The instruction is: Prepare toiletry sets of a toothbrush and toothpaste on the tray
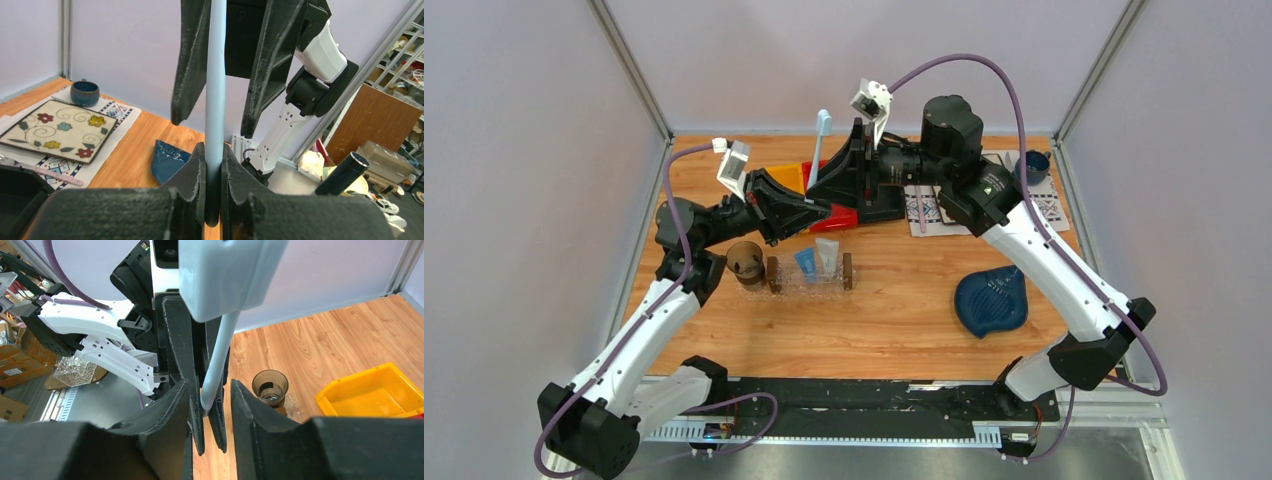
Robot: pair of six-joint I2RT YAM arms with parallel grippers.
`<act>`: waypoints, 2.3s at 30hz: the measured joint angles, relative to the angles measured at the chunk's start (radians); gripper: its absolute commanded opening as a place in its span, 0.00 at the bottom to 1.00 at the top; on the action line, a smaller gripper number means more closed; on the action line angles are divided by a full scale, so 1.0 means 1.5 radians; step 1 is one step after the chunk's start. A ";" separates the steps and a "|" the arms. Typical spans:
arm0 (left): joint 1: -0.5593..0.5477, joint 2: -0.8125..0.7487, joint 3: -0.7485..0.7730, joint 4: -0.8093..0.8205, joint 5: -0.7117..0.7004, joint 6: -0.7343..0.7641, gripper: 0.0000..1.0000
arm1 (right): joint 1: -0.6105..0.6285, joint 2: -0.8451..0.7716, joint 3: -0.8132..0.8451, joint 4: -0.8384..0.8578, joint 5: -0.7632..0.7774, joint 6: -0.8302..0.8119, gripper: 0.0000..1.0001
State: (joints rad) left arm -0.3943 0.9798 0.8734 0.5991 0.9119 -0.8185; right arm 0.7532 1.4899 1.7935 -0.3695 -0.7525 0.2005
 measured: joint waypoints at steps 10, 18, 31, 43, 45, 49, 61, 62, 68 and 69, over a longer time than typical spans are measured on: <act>-0.003 -0.004 -0.006 0.020 0.000 -0.004 0.01 | 0.015 0.010 0.016 -0.024 0.000 -0.020 0.12; -0.003 -0.018 -0.016 0.005 -0.001 0.032 0.41 | 0.021 0.011 0.023 -0.048 0.003 -0.031 0.02; 0.007 -0.051 0.049 -0.333 0.003 0.266 0.64 | 0.022 -0.005 0.023 -0.104 0.066 -0.103 0.00; 0.011 -0.092 0.179 -0.607 -0.020 0.477 0.64 | 0.022 -0.078 -0.044 -0.140 0.134 -0.184 0.00; 0.011 -0.090 0.196 -0.617 -0.018 0.480 0.64 | 0.022 -0.078 -0.054 -0.148 0.135 -0.192 0.00; 0.011 -0.078 0.219 -0.609 -0.005 0.475 0.65 | 0.022 -0.078 -0.074 -0.160 0.120 -0.202 0.00; 0.012 -0.021 0.230 -0.513 0.019 0.420 0.66 | 0.034 -0.057 -0.084 -0.194 0.028 -0.222 0.00; 0.012 -0.019 0.230 -0.504 0.022 0.414 0.66 | 0.037 -0.055 -0.084 -0.197 0.022 -0.225 0.00; 0.012 -0.017 0.230 -0.456 0.043 0.392 0.66 | 0.044 -0.045 -0.086 -0.214 -0.004 -0.240 0.00; 0.012 -0.017 0.230 -0.451 0.047 0.389 0.66 | 0.046 -0.044 -0.086 -0.216 -0.006 -0.242 0.00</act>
State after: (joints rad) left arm -0.3763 0.9550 1.2182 -0.0772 0.9829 -0.2352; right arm 0.8215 1.4239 1.6642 -0.6933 -0.7616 -0.1631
